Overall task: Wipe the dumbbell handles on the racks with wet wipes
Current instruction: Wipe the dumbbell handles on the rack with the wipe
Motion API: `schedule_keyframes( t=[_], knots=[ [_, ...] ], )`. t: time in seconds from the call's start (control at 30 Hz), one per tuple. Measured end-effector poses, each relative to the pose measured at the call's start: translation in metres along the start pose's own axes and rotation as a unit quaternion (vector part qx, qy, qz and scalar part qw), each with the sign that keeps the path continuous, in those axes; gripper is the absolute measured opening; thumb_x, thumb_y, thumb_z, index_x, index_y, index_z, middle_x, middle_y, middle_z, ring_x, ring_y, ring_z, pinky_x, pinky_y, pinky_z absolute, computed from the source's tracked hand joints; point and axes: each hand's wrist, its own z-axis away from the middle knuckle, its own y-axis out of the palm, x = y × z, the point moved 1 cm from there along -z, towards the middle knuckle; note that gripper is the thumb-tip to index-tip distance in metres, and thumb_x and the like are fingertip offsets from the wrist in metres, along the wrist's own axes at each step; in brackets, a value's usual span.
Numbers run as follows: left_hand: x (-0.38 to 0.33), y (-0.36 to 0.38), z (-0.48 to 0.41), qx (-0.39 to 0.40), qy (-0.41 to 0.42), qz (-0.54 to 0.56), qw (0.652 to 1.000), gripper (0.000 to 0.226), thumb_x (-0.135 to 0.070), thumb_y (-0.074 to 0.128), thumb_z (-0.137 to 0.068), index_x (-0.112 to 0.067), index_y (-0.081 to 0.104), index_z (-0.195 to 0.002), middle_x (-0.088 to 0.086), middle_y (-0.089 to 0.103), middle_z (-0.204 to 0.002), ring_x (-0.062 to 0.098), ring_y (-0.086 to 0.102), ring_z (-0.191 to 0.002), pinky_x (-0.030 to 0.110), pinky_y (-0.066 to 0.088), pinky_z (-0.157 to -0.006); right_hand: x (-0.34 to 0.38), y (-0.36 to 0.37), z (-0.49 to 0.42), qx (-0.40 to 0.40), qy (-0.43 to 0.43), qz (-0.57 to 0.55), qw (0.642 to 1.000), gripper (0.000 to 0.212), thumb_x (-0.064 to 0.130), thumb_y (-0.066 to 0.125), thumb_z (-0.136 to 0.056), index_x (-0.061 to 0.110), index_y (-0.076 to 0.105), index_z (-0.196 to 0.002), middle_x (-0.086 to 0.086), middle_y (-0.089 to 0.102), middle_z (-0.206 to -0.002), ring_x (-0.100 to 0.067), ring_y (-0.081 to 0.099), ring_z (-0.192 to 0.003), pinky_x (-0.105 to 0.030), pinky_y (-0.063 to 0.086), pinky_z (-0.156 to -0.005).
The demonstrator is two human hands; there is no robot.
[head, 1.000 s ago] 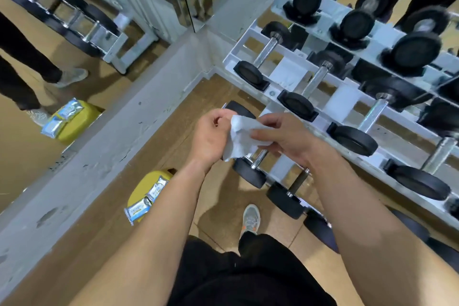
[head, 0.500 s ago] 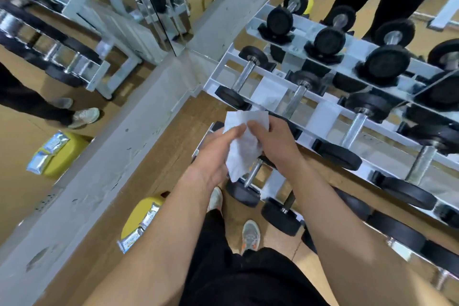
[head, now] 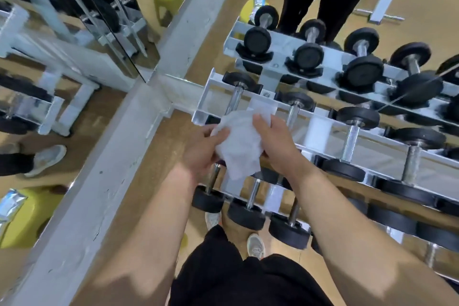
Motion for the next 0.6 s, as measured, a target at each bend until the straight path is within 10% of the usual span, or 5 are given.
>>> schedule_keyframes(
  t=[0.17, 0.33, 0.6],
  knots=[
    [-0.024, 0.005, -0.023, -0.150, 0.065, -0.106, 0.981, 0.036, -0.046, 0.067, -0.092, -0.010, 0.064, -0.100, 0.012, 0.071, -0.094, 0.029, 0.071, -0.086, 0.045, 0.060, -0.073, 0.002, 0.022, -0.014, -0.026, 0.070, -0.077, 0.994, 0.037, 0.043, 0.053, -0.104, 0.010, 0.062, -0.089, -0.007, 0.061, -0.067, -0.021, 0.054, -0.052, -0.024, 0.041, -0.048],
    [-0.026, 0.016, -0.032, -0.072, 0.024, -0.117, 0.990, 0.026, -0.045, 0.064, -0.096, -0.021, 0.066, -0.085, 0.000, 0.074, -0.082, 0.021, 0.073, -0.080, 0.043, 0.062, -0.078, -0.008, 0.016, -0.024, -0.011, 0.058, -0.093, 0.994, 0.034, 0.025, 0.071, -0.094, 0.008, 0.068, -0.123, -0.009, 0.075, -0.115, -0.029, 0.071, -0.108, -0.040, 0.057, -0.092],
    [-0.014, 0.012, -0.057, 0.155, -0.160, 0.121, 0.967, 0.048, -0.037, 0.057, -0.101, -0.008, 0.054, -0.140, 0.018, 0.064, -0.134, 0.035, 0.059, -0.127, 0.052, 0.039, -0.115, -0.018, 0.007, -0.057, -0.076, 0.116, -0.164, 0.977, 0.018, 0.026, 0.059, -0.103, 0.018, 0.061, -0.119, -0.009, 0.075, -0.112, -0.029, 0.075, -0.096, -0.049, 0.062, -0.074]
  ],
)
